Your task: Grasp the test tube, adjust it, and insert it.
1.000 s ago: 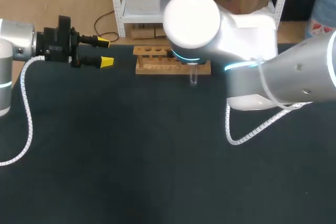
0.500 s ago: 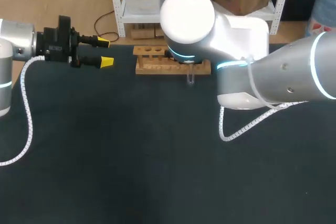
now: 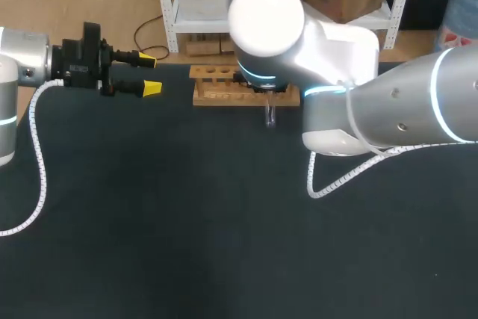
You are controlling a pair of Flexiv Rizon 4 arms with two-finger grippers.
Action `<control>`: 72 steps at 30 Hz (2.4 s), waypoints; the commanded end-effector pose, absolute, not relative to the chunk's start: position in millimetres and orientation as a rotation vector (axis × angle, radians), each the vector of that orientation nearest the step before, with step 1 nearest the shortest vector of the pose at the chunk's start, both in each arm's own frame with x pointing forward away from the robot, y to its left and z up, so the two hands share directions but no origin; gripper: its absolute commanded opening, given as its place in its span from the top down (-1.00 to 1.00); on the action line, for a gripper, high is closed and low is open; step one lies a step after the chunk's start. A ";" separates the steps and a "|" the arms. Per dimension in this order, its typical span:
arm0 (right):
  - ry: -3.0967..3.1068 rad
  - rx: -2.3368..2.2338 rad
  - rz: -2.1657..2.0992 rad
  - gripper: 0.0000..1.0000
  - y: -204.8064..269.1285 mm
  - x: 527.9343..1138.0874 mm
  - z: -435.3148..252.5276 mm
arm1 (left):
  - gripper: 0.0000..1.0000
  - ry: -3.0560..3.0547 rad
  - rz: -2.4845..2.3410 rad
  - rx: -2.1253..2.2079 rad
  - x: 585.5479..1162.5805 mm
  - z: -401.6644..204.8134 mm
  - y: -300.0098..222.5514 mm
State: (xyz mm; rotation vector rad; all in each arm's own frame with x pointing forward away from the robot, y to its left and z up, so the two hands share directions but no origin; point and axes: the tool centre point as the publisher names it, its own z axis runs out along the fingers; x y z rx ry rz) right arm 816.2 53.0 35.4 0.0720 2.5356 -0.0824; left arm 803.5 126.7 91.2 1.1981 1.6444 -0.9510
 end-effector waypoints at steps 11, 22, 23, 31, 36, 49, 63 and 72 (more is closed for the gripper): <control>2.563 0.062 -0.078 1.00 50.7 818.9 25.5 | -1.00 1.641 -0.949 1.197 802.9 90.3 127.0; 2.568 0.064 -0.081 1.00 49.2 817.9 25.2 | -1.00 1.641 -0.949 1.197 802.9 90.3 127.0; 2.564 0.067 -0.080 1.00 49.4 817.2 26.9 | -1.00 1.641 -0.949 1.197 802.9 90.3 127.0; 2.518 0.122 -0.082 1.00 55.3 804.0 46.2 | -1.00 1.641 -0.949 1.197 802.9 90.3 127.0; 2.487 0.184 -0.086 1.00 57.6 790.7 64.8 | -1.00 1.641 -0.949 1.197 802.9 90.3 127.0; 2.459 0.132 -0.001 1.00 55.9 756.8 103.7 | -1.00 1.641 -0.949 1.197 802.9 90.3 127.0; 2.433 0.159 -0.046 1.00 54.8 737.5 115.1 | -1.00 1.641 -0.949 1.197 802.9 90.3 127.0; 2.428 0.155 -0.023 1.00 55.5 736.7 116.1 | -1.00 1.641 -0.949 1.197 802.9 90.3 127.0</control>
